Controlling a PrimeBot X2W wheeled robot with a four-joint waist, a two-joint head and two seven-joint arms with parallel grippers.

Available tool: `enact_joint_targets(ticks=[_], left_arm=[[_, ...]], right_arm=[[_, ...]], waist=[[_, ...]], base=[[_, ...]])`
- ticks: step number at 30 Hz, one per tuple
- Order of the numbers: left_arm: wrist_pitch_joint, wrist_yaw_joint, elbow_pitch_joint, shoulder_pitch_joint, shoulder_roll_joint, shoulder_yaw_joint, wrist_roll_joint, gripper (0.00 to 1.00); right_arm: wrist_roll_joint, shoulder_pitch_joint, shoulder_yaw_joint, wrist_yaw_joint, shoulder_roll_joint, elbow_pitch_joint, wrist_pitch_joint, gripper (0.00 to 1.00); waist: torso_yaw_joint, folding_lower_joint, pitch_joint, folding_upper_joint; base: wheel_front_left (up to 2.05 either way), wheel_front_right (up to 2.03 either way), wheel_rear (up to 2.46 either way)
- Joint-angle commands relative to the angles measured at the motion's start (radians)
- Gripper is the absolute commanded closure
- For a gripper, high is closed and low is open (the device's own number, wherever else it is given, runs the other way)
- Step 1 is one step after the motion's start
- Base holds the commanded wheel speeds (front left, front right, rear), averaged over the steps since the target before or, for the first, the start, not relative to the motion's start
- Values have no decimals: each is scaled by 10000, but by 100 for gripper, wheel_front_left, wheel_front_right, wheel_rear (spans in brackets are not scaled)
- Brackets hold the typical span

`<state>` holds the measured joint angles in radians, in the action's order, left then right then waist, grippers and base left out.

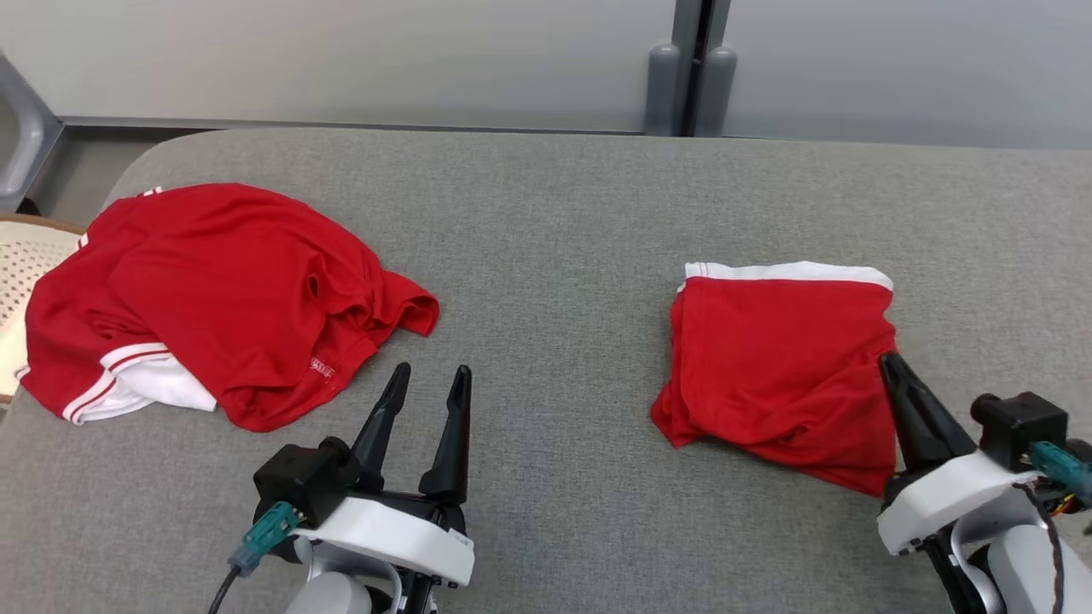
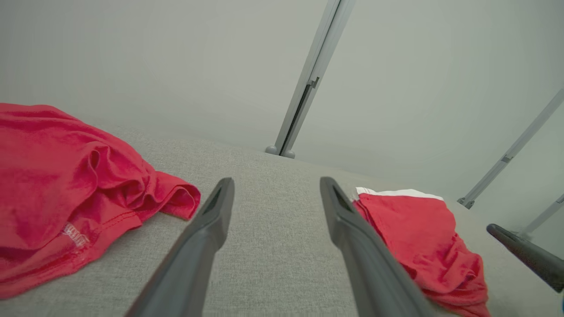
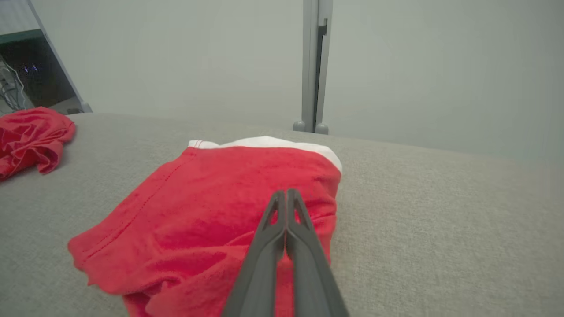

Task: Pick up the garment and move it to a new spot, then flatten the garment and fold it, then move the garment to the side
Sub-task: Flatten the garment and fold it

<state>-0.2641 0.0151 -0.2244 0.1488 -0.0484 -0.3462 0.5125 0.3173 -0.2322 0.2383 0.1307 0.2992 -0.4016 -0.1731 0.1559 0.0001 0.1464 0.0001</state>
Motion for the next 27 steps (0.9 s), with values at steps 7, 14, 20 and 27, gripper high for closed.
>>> enact_joint_targets(ticks=[7,14,20,27], left_arm=[[-2,-90,-139,-41,-38,-27,90,0],[-2,-188,-159,-5,-39,-96,239,0],[-2,-209,-154,-7,-42,-206,243,0],[-2,-153,-239,55,-39,-322,208,0]], right_arm=[[379,62,1034,-1,397,-1096,426,100],[930,551,1423,-1,707,-1299,823,100],[1074,469,1234,-1,1055,-746,716,100],[711,-206,632,1,912,271,662,100]], waist=[[315,-1,100,-1],[195,-1,-4,-1],[100,-1,-9,-1],[203,-1,109,-1]], base=[[0,0,0],[0,0,0],[0,0,0],[0,0,0]])
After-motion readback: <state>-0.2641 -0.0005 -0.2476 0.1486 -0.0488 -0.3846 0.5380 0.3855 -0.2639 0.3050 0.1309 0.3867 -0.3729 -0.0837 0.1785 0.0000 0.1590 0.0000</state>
